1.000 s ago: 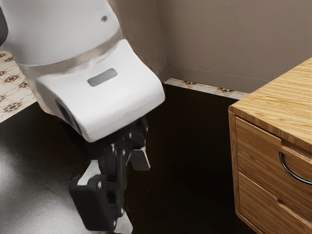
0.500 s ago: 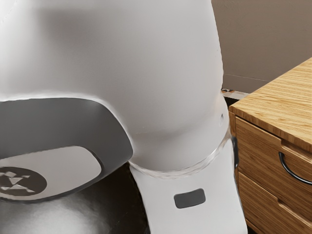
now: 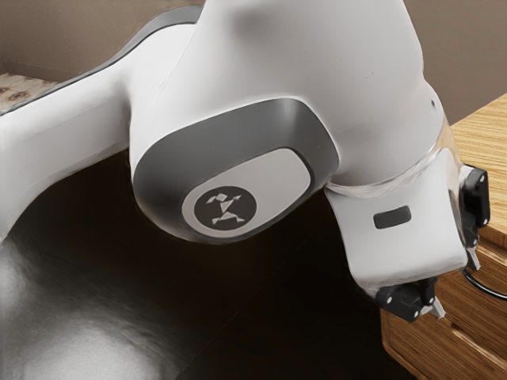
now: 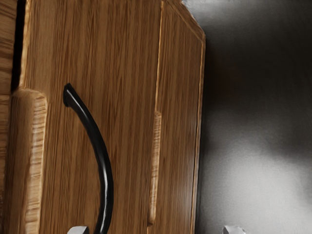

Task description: Pull the drawer handle with one arm to open the drawer

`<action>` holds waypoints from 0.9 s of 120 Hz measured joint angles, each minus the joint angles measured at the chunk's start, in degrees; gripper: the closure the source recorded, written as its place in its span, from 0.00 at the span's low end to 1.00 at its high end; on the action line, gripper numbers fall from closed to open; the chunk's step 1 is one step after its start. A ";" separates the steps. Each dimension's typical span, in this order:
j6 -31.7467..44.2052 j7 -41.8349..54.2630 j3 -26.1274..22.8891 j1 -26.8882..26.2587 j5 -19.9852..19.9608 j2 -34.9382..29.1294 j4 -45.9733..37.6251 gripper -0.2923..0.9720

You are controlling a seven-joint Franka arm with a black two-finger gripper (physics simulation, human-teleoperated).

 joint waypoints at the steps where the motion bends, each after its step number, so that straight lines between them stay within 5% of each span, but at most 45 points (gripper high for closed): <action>1: 0.15 0.16 0.00 -0.04 -0.04 0.15 0.07 0.52; 39: 3.24 4.74 0.48 -6.19 -0.33 1.37 0.26 0.54; 108: 4.42 8.93 3.06 -4.62 -0.06 1.61 -0.89 0.54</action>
